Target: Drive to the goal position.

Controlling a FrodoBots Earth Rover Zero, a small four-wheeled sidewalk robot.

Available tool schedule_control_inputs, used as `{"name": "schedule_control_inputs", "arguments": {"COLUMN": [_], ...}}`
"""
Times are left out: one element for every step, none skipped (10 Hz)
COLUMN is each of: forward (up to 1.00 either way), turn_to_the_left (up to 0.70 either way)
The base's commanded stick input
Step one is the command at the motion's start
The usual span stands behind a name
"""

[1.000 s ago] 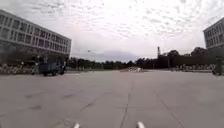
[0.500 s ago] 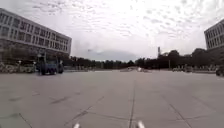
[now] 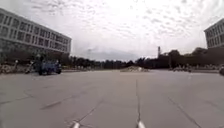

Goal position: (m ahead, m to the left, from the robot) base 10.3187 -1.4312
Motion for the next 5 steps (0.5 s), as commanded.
{"name": "schedule_control_inputs", "arguments": {"forward": [0.7, 0.7, 0.7, 0.7, 0.7], "turn_to_the_left": [0.0, 0.0, 0.0, 0.0, 0.0]}}
